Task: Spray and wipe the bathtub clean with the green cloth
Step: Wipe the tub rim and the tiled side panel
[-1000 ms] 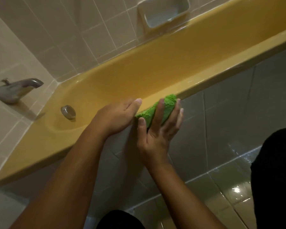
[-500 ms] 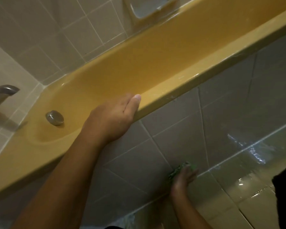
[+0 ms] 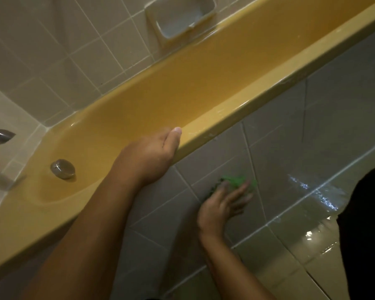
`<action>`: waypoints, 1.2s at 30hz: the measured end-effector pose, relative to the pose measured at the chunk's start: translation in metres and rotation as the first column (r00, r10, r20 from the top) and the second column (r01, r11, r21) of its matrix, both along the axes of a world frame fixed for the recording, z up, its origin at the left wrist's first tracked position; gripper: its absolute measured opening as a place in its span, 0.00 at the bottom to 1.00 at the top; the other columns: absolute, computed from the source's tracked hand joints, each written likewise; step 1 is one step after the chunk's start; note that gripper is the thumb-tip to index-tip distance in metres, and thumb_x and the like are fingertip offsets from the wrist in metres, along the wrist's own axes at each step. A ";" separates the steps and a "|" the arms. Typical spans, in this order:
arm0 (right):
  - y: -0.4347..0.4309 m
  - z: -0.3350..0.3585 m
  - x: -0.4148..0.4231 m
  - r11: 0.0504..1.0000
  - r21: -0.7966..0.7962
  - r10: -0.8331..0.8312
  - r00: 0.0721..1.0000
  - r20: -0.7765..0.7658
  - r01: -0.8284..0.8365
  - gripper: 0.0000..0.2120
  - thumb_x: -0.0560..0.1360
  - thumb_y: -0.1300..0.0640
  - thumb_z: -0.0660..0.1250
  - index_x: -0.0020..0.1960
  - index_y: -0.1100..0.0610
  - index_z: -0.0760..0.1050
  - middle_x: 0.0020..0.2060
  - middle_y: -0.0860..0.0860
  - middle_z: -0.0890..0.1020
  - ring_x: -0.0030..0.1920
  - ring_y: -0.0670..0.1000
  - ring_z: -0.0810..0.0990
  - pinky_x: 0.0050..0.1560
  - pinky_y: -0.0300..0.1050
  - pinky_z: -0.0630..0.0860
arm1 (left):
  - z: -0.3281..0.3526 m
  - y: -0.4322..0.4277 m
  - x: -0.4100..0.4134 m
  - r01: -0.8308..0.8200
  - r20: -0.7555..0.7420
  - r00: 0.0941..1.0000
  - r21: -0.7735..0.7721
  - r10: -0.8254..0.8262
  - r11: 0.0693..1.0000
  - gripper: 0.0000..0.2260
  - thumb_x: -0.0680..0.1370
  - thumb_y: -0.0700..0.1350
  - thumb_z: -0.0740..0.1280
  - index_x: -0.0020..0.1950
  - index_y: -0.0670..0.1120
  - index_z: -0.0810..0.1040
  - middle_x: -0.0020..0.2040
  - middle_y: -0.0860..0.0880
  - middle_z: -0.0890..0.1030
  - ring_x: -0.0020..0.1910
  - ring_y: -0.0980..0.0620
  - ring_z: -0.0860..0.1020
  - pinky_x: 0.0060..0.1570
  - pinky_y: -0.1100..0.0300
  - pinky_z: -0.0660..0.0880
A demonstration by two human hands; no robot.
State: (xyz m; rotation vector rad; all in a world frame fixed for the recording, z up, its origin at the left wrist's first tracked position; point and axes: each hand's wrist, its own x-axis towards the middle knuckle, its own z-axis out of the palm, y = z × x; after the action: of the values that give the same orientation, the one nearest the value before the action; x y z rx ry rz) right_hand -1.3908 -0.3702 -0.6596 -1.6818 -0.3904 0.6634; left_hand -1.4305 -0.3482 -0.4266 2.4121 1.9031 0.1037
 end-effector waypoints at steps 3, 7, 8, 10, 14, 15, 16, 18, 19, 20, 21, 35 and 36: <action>-0.001 0.063 0.012 0.954 0.301 -0.056 0.972 0.230 -0.016 0.33 0.84 0.37 0.42 0.84 0.51 0.45 0.83 0.60 0.43 0.81 0.59 0.46 0.79 0.57 0.46 | -0.002 0.006 0.012 0.030 -0.015 0.999 0.006 -0.029 1.000 0.21 0.85 0.63 0.46 0.61 0.53 0.73 0.67 0.40 0.78 0.65 0.37 0.75 0.57 0.46 0.72; 0.003 0.112 0.045 0.887 0.451 -0.166 0.846 0.507 -0.097 0.31 0.85 0.39 0.47 0.83 0.50 0.48 0.82 0.63 0.48 0.81 0.66 0.50 0.80 0.58 0.46 | -0.001 0.011 0.016 0.064 0.036 0.997 -0.018 -0.063 0.998 0.21 0.85 0.64 0.47 0.58 0.53 0.74 0.69 0.44 0.78 0.66 0.39 0.75 0.59 0.48 0.72; 0.006 0.114 0.051 0.880 0.462 -0.178 0.828 0.533 -0.109 0.30 0.85 0.40 0.48 0.83 0.51 0.49 0.82 0.63 0.49 0.81 0.66 0.50 0.81 0.58 0.47 | 0.000 0.011 0.018 0.070 0.047 0.997 -0.024 -0.069 0.997 0.22 0.85 0.64 0.48 0.60 0.53 0.75 0.69 0.45 0.78 0.67 0.41 0.75 0.60 0.49 0.71; 0.010 0.103 0.059 0.854 0.498 -0.210 0.777 0.594 -0.150 0.30 0.84 0.40 0.51 0.82 0.53 0.53 0.82 0.64 0.51 0.81 0.67 0.50 0.81 0.60 0.49 | 0.002 0.012 0.022 0.086 0.056 0.995 -0.022 -0.085 0.996 0.24 0.85 0.65 0.48 0.63 0.52 0.77 0.69 0.45 0.78 0.67 0.42 0.75 0.63 0.48 0.72; 0.013 0.047 0.065 0.867 0.493 -0.234 0.808 0.541 -0.079 0.31 0.85 0.40 0.51 0.82 0.54 0.53 0.81 0.65 0.52 0.81 0.66 0.52 0.80 0.61 0.50 | 0.000 0.014 0.027 0.089 0.041 0.995 -0.019 -0.088 0.996 0.26 0.85 0.66 0.47 0.66 0.53 0.76 0.70 0.45 0.77 0.69 0.41 0.74 0.66 0.45 0.71; 0.014 0.029 0.065 0.880 0.472 -0.222 0.838 0.499 -0.048 0.31 0.85 0.40 0.50 0.82 0.54 0.52 0.81 0.65 0.52 0.82 0.64 0.52 0.80 0.59 0.49 | -0.001 0.015 0.028 0.088 0.047 0.995 -0.017 -0.087 0.996 0.26 0.85 0.66 0.47 0.66 0.53 0.76 0.71 0.45 0.77 0.69 0.41 0.74 0.67 0.44 0.71; 0.017 0.006 0.063 0.903 0.430 -0.213 0.871 0.444 0.002 0.31 0.85 0.39 0.49 0.83 0.53 0.51 0.82 0.65 0.52 0.82 0.62 0.51 0.81 0.57 0.48 | -0.001 0.015 0.029 0.087 0.051 0.995 -0.017 -0.086 0.996 0.26 0.85 0.66 0.47 0.66 0.53 0.76 0.71 0.45 0.77 0.69 0.42 0.74 0.67 0.44 0.71; 0.022 -0.038 0.062 0.955 0.288 -0.149 0.950 0.275 0.067 0.33 0.85 0.37 0.46 0.84 0.54 0.50 0.82 0.64 0.51 0.82 0.62 0.50 0.80 0.51 0.43 | -0.002 0.015 0.029 0.087 0.047 0.995 -0.014 -0.087 0.996 0.26 0.85 0.66 0.46 0.67 0.53 0.76 0.71 0.46 0.77 0.69 0.42 0.74 0.67 0.45 0.71; 0.024 -0.058 0.062 0.978 0.189 -0.123 0.972 0.202 0.084 0.34 0.85 0.38 0.43 0.84 0.58 0.52 0.82 0.63 0.51 0.82 0.62 0.50 0.80 0.49 0.42 | -0.002 0.015 0.030 0.088 0.042 0.995 -0.012 -0.087 0.996 0.26 0.85 0.66 0.46 0.67 0.53 0.75 0.71 0.45 0.77 0.69 0.42 0.74 0.67 0.44 0.70; 0.029 -0.079 0.062 0.990 0.104 -0.110 0.987 0.118 0.098 0.35 0.85 0.39 0.41 0.83 0.61 0.56 0.83 0.61 0.51 0.82 0.64 0.50 0.79 0.48 0.41 | -0.002 0.015 0.032 0.089 0.034 0.996 -0.008 -0.088 0.996 0.26 0.85 0.66 0.46 0.67 0.53 0.75 0.71 0.45 0.77 0.68 0.42 0.74 0.66 0.44 0.70; 0.032 -0.096 0.064 0.995 0.027 -0.100 0.994 0.053 0.098 0.35 0.85 0.41 0.41 0.81 0.64 0.59 0.83 0.59 0.51 0.82 0.66 0.51 0.79 0.51 0.43 | -0.002 0.014 0.033 0.093 0.026 0.995 -0.002 -0.093 0.996 0.25 0.85 0.66 0.46 0.66 0.54 0.75 0.69 0.45 0.78 0.67 0.42 0.74 0.65 0.45 0.71; 0.009 -0.050 0.074 0.997 -0.072 0.002 0.949 -0.316 -0.026 0.32 0.85 0.44 0.42 0.85 0.57 0.48 0.83 0.59 0.46 0.83 0.61 0.45 0.82 0.60 0.45 | -0.003 0.021 0.036 0.432 0.044 0.901 -0.003 -0.431 0.902 0.28 0.81 0.65 0.47 0.82 0.68 0.52 0.82 0.63 0.58 0.80 0.63 0.56 0.74 0.65 0.55; 0.009 -0.032 0.065 0.999 -0.012 0.031 0.987 -0.156 -0.033 0.32 0.85 0.43 0.42 0.85 0.57 0.46 0.83 0.58 0.42 0.83 0.60 0.42 0.82 0.58 0.41 | -0.003 0.022 0.038 0.431 0.059 0.901 -0.013 -0.430 0.902 0.27 0.81 0.65 0.47 0.82 0.69 0.52 0.82 0.63 0.58 0.80 0.64 0.56 0.76 0.64 0.55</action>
State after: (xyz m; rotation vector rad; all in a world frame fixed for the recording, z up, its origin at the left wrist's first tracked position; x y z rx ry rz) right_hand -1.3257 -0.3613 -0.6915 -1.6279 -0.3023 0.8176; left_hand -1.3929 -0.3260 -0.4297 2.7120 1.2943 0.1177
